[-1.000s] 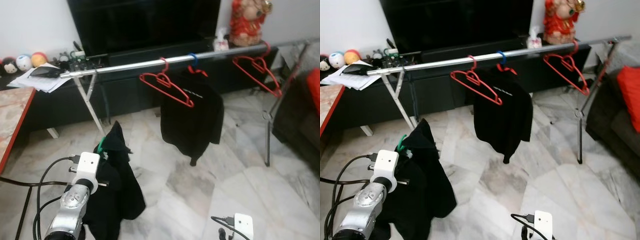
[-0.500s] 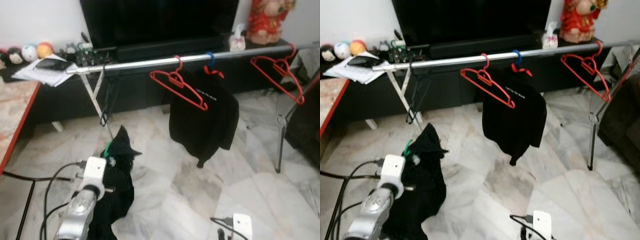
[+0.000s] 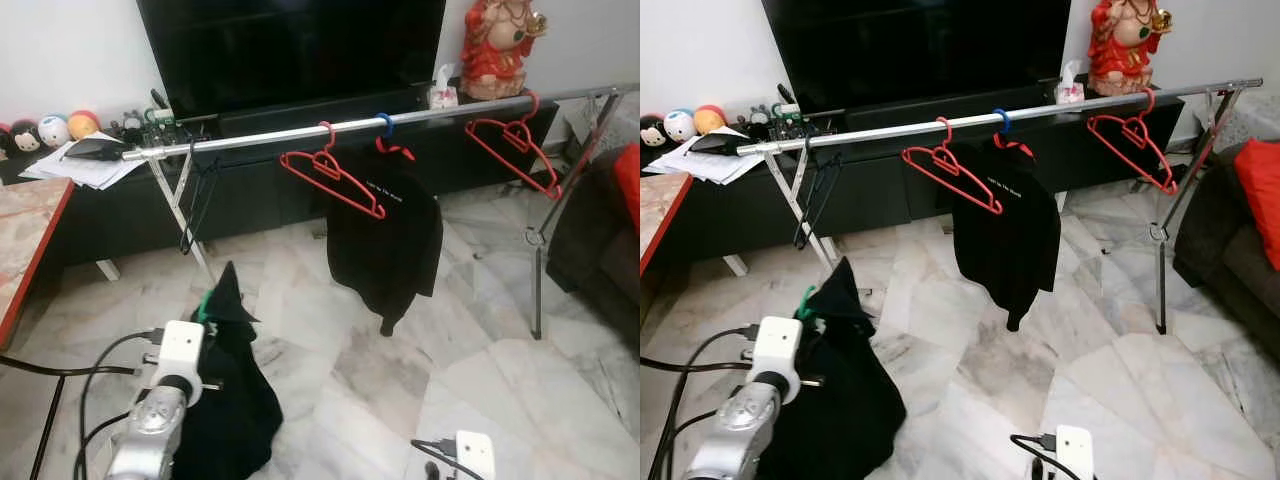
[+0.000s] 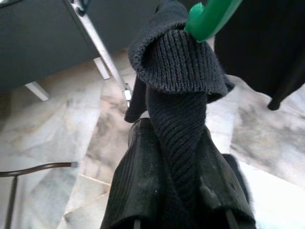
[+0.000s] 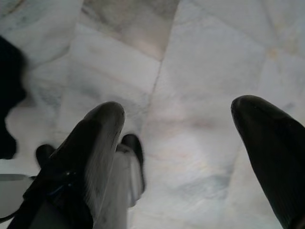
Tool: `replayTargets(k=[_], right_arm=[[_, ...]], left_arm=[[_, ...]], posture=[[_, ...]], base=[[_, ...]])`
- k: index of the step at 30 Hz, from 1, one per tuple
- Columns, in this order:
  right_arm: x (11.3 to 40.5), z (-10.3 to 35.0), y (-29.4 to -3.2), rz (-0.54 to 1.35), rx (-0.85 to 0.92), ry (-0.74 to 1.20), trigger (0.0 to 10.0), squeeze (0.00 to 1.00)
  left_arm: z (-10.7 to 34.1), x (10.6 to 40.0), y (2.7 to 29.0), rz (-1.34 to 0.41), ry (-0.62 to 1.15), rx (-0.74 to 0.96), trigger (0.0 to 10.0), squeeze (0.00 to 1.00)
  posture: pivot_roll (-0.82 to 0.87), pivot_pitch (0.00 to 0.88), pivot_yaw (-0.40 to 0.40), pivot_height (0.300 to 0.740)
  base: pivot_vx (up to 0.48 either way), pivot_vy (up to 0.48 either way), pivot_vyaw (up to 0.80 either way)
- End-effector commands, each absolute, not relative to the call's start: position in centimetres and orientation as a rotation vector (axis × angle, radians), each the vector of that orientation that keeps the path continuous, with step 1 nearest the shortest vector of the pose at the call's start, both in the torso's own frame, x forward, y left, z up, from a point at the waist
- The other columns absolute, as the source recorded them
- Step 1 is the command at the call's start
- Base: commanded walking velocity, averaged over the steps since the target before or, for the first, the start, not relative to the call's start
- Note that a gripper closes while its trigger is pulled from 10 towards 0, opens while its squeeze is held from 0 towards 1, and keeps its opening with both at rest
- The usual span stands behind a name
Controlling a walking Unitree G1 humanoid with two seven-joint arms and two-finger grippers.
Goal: Hang hanger
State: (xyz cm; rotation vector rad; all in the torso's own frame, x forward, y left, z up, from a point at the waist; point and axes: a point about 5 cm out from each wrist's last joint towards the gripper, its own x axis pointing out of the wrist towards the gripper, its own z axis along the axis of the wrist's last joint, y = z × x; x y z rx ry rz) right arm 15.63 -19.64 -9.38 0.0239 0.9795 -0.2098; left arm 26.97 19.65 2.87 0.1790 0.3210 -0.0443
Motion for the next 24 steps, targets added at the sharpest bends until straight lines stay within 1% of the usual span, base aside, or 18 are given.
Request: replayTargets(k=[1,24], right_arm=[[15.94,-9.34,-19.08,-0.192,0.031,0.975,10.0,0.00],[15.96,-9.34,-18.96,-0.168,0.048,0.972,10.0,0.00]], left_arm=[[3.65,27.28,20.27,-0.036,0.293,0.202,10.0,0.00],[3.53,27.31,19.79,-0.044,0.300,0.196,10.0,0.00]], posture=[[-0.19,0.000,0.051,0.740],[-0.19,0.000,0.046,0.740]], base=[[0.000,-0.296,0.00],[0.000,-0.305,0.00]])
